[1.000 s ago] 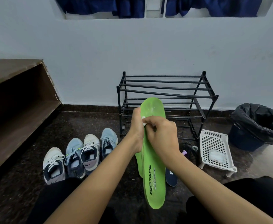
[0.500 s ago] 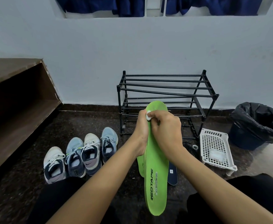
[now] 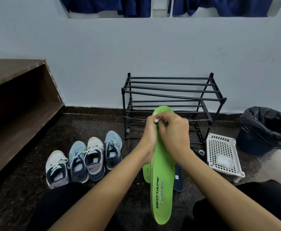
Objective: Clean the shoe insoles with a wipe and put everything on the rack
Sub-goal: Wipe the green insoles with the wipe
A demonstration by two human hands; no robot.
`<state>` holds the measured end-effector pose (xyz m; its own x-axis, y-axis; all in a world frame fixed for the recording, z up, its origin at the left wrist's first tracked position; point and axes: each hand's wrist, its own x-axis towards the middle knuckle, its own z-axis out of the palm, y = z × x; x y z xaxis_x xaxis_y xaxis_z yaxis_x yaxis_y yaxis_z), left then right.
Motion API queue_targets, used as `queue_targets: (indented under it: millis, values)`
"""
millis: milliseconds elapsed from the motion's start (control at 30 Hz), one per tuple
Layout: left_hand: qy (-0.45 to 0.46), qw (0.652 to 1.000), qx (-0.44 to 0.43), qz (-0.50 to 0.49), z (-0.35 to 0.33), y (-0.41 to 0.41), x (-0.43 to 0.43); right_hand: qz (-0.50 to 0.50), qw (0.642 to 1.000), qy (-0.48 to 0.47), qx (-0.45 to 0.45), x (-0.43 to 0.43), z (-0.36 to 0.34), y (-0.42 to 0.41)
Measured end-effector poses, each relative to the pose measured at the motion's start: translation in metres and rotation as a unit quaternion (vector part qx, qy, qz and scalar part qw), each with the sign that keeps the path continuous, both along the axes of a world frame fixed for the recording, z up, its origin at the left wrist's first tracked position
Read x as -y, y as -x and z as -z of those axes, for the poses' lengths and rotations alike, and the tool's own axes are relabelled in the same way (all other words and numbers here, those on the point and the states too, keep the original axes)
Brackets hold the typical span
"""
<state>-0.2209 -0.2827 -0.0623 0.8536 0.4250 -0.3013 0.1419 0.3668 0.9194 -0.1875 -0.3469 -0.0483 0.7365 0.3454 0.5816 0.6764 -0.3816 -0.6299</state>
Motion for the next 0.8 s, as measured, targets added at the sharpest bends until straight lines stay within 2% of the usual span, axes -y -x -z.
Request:
queue_targets:
  millis: [100,400,667,800]
  values:
    - [-0.012,1.0,-0.003,0.001,0.003,0.001,0.0,0.008,1.0,0.015,0.004,0.0,0.004,0.002]
    - [-0.016,0.998,-0.044,-0.038,-0.004,0.006,-0.022,-0.057,0.997,-0.008,-0.05,0.0,0.01,0.025]
    - [-0.023,1.0,-0.003,0.003,0.003,0.004,-0.002,-0.016,0.999,-0.014,-0.035,0.001,0.002,0.003]
    - [-0.015,1.0,-0.021,0.002,-0.002,0.002,-0.012,-0.025,0.998,-0.024,-0.047,0.002,0.005,0.01]
